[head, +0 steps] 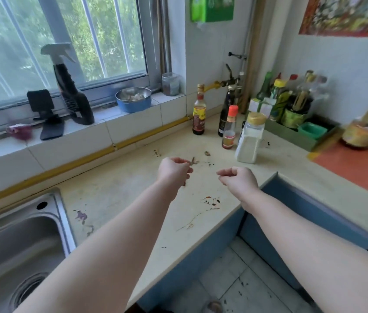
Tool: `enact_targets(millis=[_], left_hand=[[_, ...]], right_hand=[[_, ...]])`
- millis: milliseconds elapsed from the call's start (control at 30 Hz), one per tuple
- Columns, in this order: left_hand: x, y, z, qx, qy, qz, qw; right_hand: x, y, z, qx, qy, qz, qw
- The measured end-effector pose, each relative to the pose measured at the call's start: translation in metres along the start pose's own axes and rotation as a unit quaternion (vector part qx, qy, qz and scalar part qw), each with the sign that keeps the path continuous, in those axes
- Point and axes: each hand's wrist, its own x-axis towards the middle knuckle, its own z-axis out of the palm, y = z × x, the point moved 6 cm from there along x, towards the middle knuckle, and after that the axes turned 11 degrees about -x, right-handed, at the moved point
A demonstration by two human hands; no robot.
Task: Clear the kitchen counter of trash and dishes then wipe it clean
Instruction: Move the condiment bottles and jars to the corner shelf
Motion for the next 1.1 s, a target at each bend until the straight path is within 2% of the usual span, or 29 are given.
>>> enact_targets(millis=[200,367,567,733,800,967,1100], left_hand=[[0.080,0.043,0.058,0.022,-0.011,0.044,0.999],[0.134,0.071,0.125,0.055,-0.052,0.056,0.996],[0.167,0.085,0.186,0.086,-0.086,0.069,0.990],[0.191,0.089,0.205,0.097,-0.049,0.081,0.991],[0.198,0.093,0.205,0.099,-0.015,0.090,0.991],[0.214,0.096,0.222,0.137,0.044,0.083,0.986],[0.215,0.112,0.229,0.157,0.171,0.086,0.969]], right_hand=[[0.084,0.003,-0.048,0.000,0.048,0.014,0.999],[0.147,0.010,-0.090,-0.025,0.094,0.053,0.994],[0.193,0.029,-0.125,-0.041,0.111,0.093,0.989],[0.226,0.037,-0.137,-0.044,0.117,0.113,0.986],[0.240,0.039,-0.138,-0.046,0.091,0.110,0.989],[0.272,0.036,-0.131,-0.054,-0.064,0.053,0.995],[0.295,0.036,-0.133,-0.091,-0.125,-0.010,0.988]])
